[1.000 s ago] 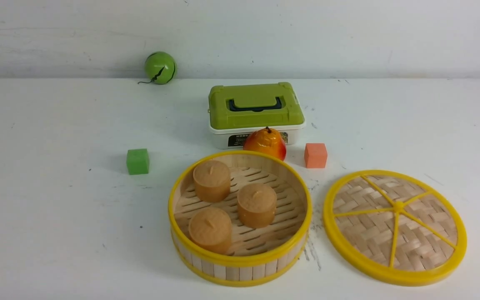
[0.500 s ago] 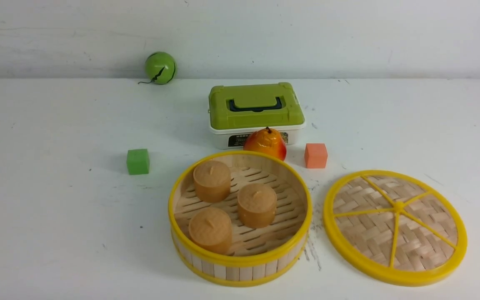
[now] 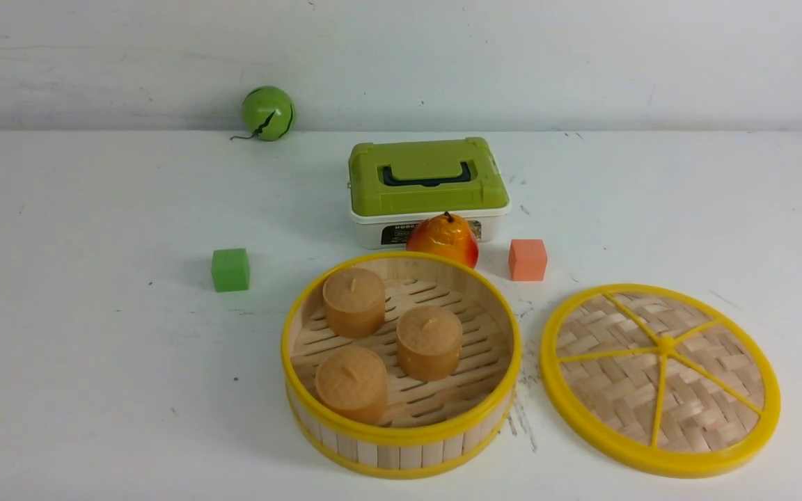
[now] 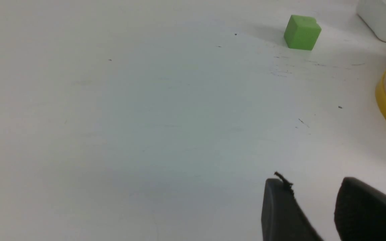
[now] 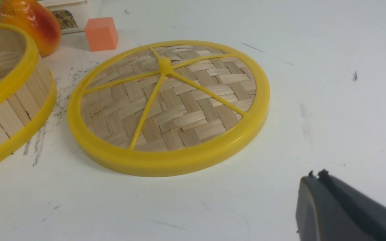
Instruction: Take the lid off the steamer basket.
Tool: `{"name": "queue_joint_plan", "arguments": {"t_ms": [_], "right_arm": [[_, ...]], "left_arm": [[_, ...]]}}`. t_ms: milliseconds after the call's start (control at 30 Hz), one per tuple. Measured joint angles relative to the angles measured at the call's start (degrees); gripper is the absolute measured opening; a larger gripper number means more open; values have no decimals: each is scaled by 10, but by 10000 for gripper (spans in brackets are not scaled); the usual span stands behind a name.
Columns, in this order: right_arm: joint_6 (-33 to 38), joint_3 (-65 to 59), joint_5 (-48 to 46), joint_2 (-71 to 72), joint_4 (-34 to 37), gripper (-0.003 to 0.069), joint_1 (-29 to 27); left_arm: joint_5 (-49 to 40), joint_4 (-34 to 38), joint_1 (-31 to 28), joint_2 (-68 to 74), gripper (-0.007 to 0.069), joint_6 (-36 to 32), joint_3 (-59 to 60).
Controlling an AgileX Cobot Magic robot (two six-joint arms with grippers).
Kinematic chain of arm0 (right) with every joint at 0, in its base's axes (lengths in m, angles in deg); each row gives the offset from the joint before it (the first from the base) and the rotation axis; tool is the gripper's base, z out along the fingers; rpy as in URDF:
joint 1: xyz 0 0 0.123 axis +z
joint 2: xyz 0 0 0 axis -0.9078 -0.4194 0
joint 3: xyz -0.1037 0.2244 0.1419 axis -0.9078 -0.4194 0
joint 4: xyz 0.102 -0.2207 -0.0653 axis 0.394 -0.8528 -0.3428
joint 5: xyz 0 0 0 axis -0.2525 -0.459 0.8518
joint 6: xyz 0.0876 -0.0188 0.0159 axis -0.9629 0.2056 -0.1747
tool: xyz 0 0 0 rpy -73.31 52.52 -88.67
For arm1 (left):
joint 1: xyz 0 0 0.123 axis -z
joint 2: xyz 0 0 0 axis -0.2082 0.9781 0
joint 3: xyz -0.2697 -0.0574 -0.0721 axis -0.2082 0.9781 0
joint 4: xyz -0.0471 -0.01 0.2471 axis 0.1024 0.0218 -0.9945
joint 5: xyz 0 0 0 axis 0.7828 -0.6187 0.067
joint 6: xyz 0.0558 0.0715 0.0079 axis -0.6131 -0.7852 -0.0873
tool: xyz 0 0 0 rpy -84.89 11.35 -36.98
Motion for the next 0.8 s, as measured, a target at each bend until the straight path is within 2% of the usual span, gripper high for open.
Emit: {"name": "queue_joint_plan", "arguments": {"t_ms": [800], "right_arm": [[-1,0,0,0,0,-1,0]], "left_arm": [[0,0,0,0,239,0,0]]}}
